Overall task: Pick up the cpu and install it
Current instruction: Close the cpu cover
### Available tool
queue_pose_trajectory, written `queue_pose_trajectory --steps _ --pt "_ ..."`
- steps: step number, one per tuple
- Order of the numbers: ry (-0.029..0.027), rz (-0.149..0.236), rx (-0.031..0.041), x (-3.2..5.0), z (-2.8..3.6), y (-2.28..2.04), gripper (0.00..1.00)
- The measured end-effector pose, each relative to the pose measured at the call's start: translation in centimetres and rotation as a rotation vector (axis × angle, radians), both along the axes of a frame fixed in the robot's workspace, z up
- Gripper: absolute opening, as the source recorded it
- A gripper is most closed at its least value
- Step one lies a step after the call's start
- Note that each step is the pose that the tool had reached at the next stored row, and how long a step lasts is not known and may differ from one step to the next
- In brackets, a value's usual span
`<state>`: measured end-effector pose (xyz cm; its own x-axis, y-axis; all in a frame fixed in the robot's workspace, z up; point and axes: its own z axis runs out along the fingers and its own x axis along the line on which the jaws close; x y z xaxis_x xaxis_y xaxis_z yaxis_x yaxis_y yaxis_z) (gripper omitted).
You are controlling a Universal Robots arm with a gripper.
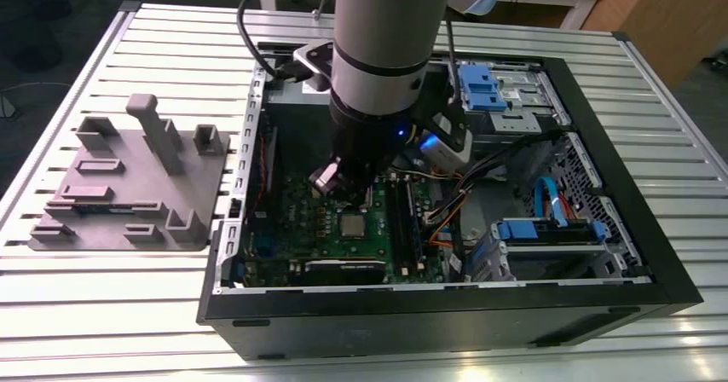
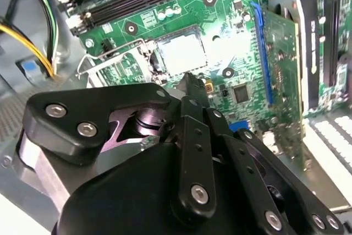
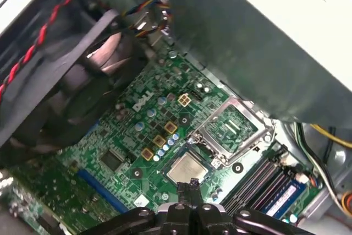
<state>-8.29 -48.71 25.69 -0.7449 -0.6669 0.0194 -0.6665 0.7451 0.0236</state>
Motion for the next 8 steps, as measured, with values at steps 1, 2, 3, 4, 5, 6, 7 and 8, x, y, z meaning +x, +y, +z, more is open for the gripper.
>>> queue_pose_trajectory --steps 1,2,3,4,5,6,7,8 --pt "0.0001 0.018 -0.0002 0.0 -0.01 0.0 0.1" --pt "0.0001 0.033 -0.0002 0.0 -0.01 0.0 0.1" --pt "0.0 0.045 0.0001 0.02 -0.02 0.0 0.1" --pt "-0.0002 0.051 0.0008 0.09 -0.03 0.0 0.1" --pt "-0.0002 0.055 0.0019 0.2 -0.03 0.0 0.1" --pt "-0.0002 0.058 0.0024 0.31 -0.03 0.01 0.1" --pt "-0.0002 0.06 0.0025 0.44 -0.03 0.04 0.1" --pt "-0.0002 0.061 0.0026 0.57 -0.03 0.08 0.1"
